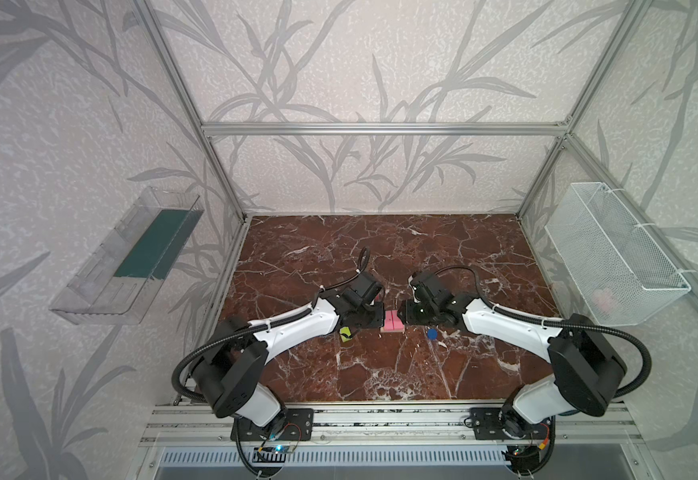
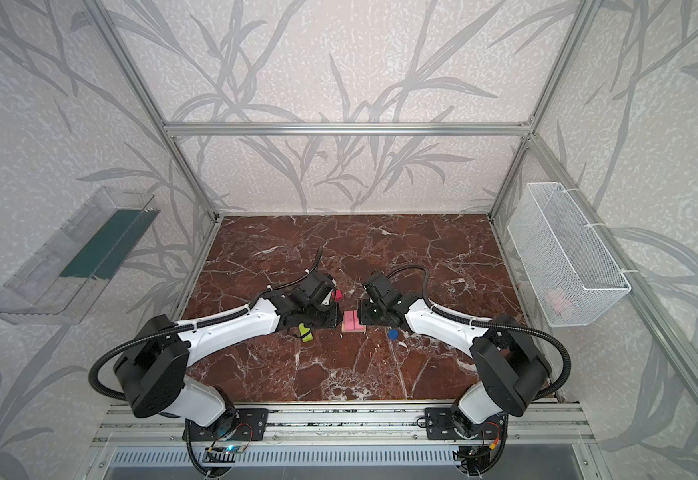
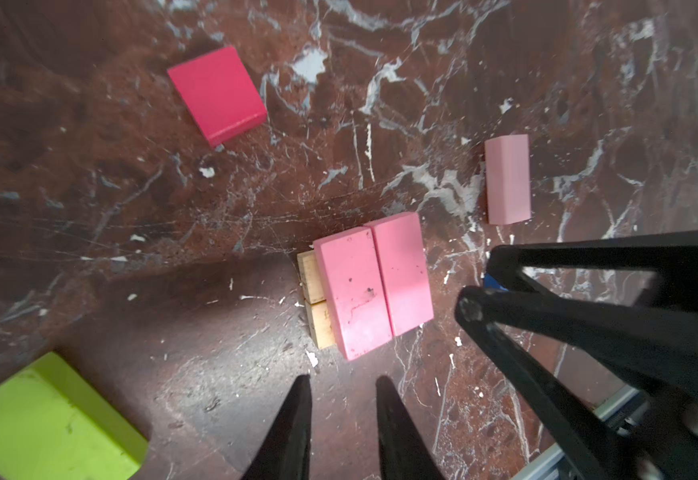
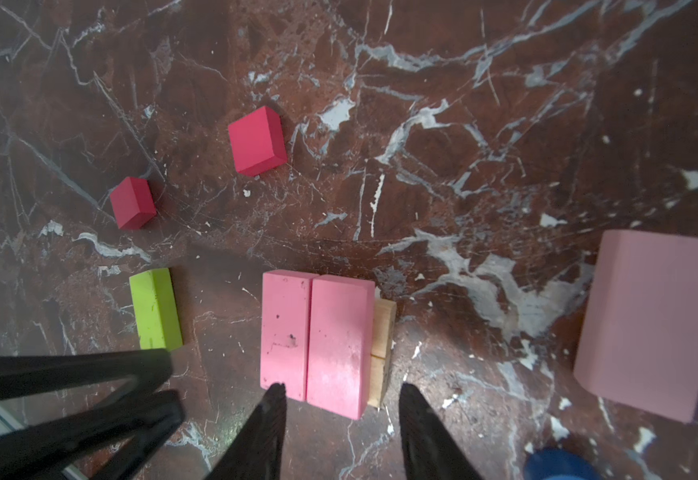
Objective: Build the wood block tower
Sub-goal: 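Open the right gripper and raise it while the left gripper hovers near the blocks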
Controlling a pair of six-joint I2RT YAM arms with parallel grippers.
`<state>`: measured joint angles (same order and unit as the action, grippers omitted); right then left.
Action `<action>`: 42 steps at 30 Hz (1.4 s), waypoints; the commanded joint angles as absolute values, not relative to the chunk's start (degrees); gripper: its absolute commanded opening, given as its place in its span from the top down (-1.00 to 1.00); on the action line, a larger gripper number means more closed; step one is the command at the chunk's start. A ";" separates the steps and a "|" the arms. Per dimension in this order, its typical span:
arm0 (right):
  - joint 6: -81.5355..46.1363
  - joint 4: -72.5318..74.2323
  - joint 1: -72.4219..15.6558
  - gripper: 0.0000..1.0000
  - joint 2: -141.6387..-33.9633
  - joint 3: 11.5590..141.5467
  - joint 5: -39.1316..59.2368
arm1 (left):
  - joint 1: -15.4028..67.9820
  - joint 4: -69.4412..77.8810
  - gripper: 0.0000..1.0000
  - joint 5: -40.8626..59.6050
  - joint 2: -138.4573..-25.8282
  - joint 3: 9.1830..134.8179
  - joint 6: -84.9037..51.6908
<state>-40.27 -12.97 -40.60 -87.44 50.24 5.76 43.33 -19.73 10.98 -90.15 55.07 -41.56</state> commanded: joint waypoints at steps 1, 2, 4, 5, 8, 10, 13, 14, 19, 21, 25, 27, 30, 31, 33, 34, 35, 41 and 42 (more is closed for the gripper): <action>-38.81 -9.30 -39.64 0.14 -86.55 49.18 9.06 | 42.98 -19.09 0.51 14.05 -92.28 57.32 -42.83; -38.67 -8.91 -39.28 0.15 -86.65 48.93 9.50 | 42.98 -18.58 0.51 14.24 -92.82 57.34 -43.10; -38.45 -8.46 -38.56 0.16 -86.99 48.54 10.31 | 42.98 -18.50 0.51 14.15 -93.50 57.63 -43.42; -38.42 -8.15 -38.28 0.17 -87.17 48.35 10.85 | 42.98 -18.69 0.51 14.07 -93.98 57.94 -43.42; -38.20 -7.27 -37.84 0.18 -87.71 47.90 11.79 | 42.98 -19.22 0.51 14.08 -94.91 58.92 -43.43; -38.23 -6.78 -37.66 0.19 -88.14 47.73 12.25 | 42.98 -19.25 0.51 14.08 -95.34 59.31 -43.51; -38.21 -6.09 -37.55 0.18 -89.07 47.72 13.22 | 42.98 -19.35 0.51 13.89 -96.04 59.91 -43.51; -38.27 -5.82 -37.49 0.18 -89.35 47.80 13.57 | 42.98 -19.51 0.51 13.89 -96.31 60.15 -43.51; -37.98 -5.44 -37.45 0.17 -90.44 48.08 14.41 | 42.98 -21.05 0.50 12.72 -97.08 60.99 -43.50; -37.92 -5.58 -37.50 0.16 -90.55 48.08 14.37 | 42.98 -21.61 0.48 11.92 -97.03 61.08 -43.49; -37.88 -5.45 -37.47 0.14 -91.03 47.99 14.41 | 42.99 -21.83 0.45 11.44 -97.24 61.43 -43.42; -37.88 -5.11 -37.50 0.14 -91.12 47.90 14.58 | 42.98 -21.95 0.45 11.43 -97.69 61.74 -43.29; -37.87 -4.80 -37.37 0.14 -91.30 47.72 14.72 | 42.98 -22.29 0.45 11.09 -98.21 62.22 -43.16; -37.80 -4.72 -37.43 0.14 -91.40 47.72 14.77 | 42.98 -22.29 0.45 11.12 -98.37 62.40 -43.15; -37.96 -4.58 -37.30 0.14 -91.50 47.57 14.83 | 43.01 -22.42 0.45 11.05 -98.76 62.78 -43.07; -38.10 -4.33 -37.24 0.15 -91.56 47.47 14.89 | 42.98 -22.64 0.45 11.01 -98.89 62.84 -42.99; -38.14 -4.03 -37.18 0.15 -91.62 47.38 14.94 | 42.98 -22.80 0.45 10.90 -99.00 63.06 -42.98; -38.32 -3.87 -36.92 0.18 -91.90 47.11 15.03 | 42.98 -23.25 0.45 10.21 -99.75 63.78 -43.24; -38.32 -3.77 -36.90 0.19 -92.01 47.01 15.03 | 42.98 -23.13 0.46 10.28 -99.84 63.87 -43.31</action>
